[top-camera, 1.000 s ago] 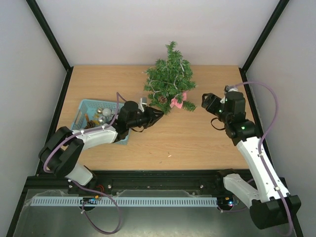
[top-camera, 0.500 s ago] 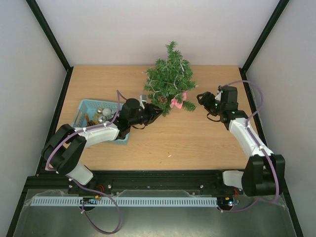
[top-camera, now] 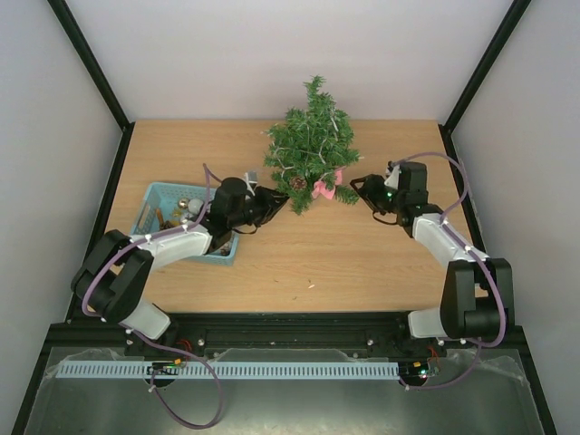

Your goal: Decorate the small christmas tree

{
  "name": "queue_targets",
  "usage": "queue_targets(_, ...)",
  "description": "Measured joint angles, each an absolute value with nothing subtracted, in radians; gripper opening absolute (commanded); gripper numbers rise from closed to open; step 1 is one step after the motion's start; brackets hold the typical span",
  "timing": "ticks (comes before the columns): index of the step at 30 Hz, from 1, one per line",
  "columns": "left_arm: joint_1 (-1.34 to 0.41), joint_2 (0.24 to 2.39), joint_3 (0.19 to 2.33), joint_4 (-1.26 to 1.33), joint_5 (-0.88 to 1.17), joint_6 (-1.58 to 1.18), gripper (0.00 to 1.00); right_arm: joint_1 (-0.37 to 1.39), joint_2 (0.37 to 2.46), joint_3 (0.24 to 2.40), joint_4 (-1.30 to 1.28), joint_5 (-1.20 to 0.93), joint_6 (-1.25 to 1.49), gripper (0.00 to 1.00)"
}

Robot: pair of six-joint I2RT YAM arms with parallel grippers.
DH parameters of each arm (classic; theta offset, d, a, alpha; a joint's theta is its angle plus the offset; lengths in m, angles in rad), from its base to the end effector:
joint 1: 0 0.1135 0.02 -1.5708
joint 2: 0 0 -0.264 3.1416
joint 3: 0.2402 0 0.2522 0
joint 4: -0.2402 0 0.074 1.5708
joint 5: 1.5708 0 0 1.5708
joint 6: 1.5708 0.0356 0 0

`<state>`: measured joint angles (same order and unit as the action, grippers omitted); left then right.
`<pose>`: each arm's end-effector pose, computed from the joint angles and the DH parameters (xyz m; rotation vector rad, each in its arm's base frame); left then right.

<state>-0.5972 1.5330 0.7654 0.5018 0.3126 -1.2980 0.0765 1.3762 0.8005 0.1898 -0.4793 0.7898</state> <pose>0.2684 -0.1958 0.2220 -0.4920 2.0959 -1.5229 0.3028 0.0397 0.2497 0.3958 2.0183 1.0235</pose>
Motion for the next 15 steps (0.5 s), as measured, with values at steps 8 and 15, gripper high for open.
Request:
queue_targets(8,-0.572,1.533,0.765,0.494,0.314,-1.279,0.16,0.128,1.376,0.782,0.210,-0.495,0.790,0.35)
queue_targets(15,-0.533,1.533,0.765,0.491,0.315,-1.264,0.16,0.165,1.372,0.765,0.211,-0.494,0.790,0.35)
